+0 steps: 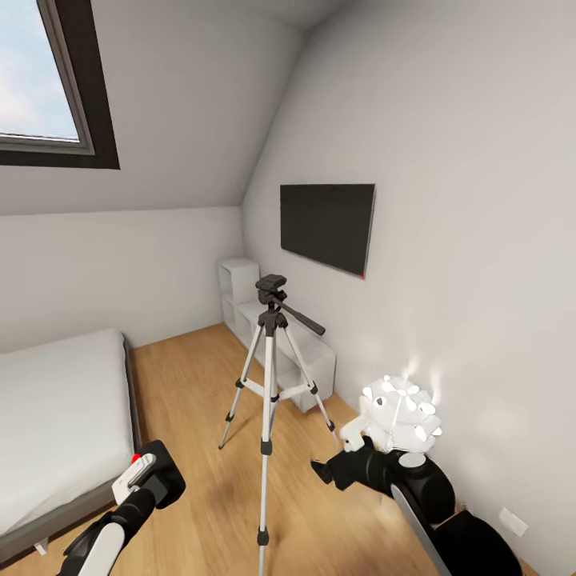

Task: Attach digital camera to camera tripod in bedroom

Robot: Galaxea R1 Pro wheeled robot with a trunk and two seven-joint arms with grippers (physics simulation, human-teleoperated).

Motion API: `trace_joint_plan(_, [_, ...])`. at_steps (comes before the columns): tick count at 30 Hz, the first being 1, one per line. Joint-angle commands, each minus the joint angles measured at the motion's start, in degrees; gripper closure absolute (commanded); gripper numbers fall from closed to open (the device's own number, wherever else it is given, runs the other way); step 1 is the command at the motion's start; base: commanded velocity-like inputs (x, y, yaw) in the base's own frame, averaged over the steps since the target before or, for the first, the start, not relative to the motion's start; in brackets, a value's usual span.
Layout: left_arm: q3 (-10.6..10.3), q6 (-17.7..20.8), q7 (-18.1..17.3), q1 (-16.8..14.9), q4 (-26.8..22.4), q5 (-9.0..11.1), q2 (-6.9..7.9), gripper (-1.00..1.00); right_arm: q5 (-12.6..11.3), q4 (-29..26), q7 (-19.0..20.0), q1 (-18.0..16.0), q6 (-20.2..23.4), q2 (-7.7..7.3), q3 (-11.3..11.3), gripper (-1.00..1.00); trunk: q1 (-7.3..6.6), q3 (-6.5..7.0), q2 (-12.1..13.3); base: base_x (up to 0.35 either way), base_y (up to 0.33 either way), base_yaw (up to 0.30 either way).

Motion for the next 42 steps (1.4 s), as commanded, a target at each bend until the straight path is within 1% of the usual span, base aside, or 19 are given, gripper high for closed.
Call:
trace_joint_plan(1, [-0.01,0.24,0.27,-0.01,-0.09,0.49,-0.03,1.00,-0.43,-0.04,-0.17,0.46,0.08,-0.06,0.03,-1.00,0.02,-0.02,-0.05,0.000,0.000,0.000])
trace_joint_plan(5, [-0.04,0.20,0.52,-0.01,-0.06,0.27,-0.12,1.00,-0.45,-0.04,-0.04,2.42,-1.36,-0.18,-0.01,-1.00,0.02,-0.02,-0.05,0.000,0.000,0.000])
trace_joint_plan(10, [-0.06,0.13,0.70,-0.01,0.12,0.10,-0.10,1.00,-0.48,-0.04,0.06,3.64,-3.10,-0.25,-0.02,-1.00,0.02,-0.02,-0.05,0.000,0.000,0.000])
trace_joint_plan(17, [-0.07,-0.03,-0.17,0.36,0.00,0.28,0.24,1.00,-0.49,-0.04,0.02,4.12,-4.22,-0.28,-0.03,-1.00,0.02,-0.02,-0.05,0.000,0.000,0.000])
trace_joint_plan(25, [-0.05,-0.02,-0.53,1.31,-1.27,0.62,0.41,1.00,-0.49,-0.04,-0.12,4.22,-4.34,-0.27,-0.17,-1.00,0.02,-0.02,-0.05,0.000,0.000,0.000])
trace_joint_plan(29, [-0.03,0.01,-0.89,1.71,-1.37,0.67,0.56,1.00,-0.44,-0.04,-0.38,4.24,-4.09,0.14,-0.20,-1.00,0.02,0.02,-0.05,0.000,0.000,-0.044])
trace_joint_plan(32, [-0.03,-0.04,-2.53,2.71,-1.56,0.39,0.67,1.00,-0.41,-0.04,-0.52,4.25,-3.90,0.39,-0.20,-1.00,0.02,0.10,-0.05,-0.021,0.022,-0.182])
trace_joint_plan(36, [0.08,-0.05,-4.45,3.26,-1.56,0.33,0.72,1.00,-0.41,-0.04,-0.56,4.23,-3.79,0.51,-0.20,-1.00,0.02,0.22,-0.05,-0.060,0.123,-0.214])
trace_joint_plan(37, [0.16,-0.05,-6.12,3.67,-1.44,0.35,0.76,1.00,-0.46,-0.04,-0.64,4.19,-3.48,0.62,-0.25,-1.00,0.02,0.25,-0.05,-0.091,0.253,-0.242])
trace_joint_plan(42, [0.18,-0.06,-6.70,3.84,-1.37,0.36,0.78,1.00,-0.48,-0.04,-0.67,4.17,-3.37,0.66,-0.34,-1.00,0.02,0.41,-0.05,-0.096,0.272,-0.247])
